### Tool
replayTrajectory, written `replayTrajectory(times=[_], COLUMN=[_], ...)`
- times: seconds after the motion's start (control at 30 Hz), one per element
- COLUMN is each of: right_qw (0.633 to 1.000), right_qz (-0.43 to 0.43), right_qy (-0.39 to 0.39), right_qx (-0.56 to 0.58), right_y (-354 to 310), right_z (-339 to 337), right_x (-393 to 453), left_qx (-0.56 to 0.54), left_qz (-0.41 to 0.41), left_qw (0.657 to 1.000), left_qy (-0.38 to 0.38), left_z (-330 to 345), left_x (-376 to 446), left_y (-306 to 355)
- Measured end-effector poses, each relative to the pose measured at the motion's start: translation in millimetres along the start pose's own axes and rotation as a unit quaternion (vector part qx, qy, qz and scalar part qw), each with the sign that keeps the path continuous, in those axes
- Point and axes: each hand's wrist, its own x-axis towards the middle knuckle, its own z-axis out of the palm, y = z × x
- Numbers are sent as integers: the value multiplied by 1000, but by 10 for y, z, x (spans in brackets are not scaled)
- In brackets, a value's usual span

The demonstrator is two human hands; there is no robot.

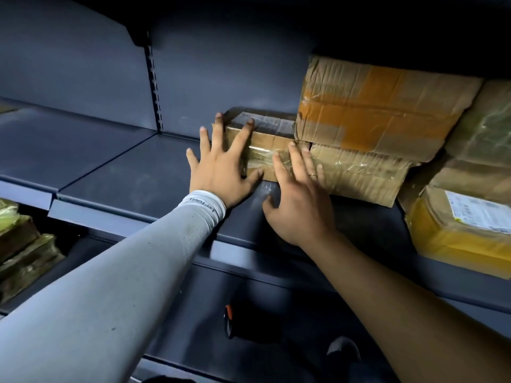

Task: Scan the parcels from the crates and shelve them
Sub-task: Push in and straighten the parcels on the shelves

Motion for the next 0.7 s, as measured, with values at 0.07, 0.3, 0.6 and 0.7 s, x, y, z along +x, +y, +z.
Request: replayTrajectory(times=[0.07,0.3,0.6,0.7], right_qw=[1000,1000,999,999], right_qz=[0,5,-4,-10], right_qy=[-4,-3,-35,-50], right_qx=[-2,-7,5,1], right_y=[0,-19,-10,-6], right_z=[0,-12,-16,-24], right_x=[-5,-20,-26,-18], left_qx=[-24,-64,-61,-80], left_qz=[8,37,24,19], left_qw=[1000,997,992,987], left_qy=[-3,31,110,136], left_z=[29,11,-77,-128], left_x=[-1,-16,-84,-117], left_y=[-24,-30,-25,-45])
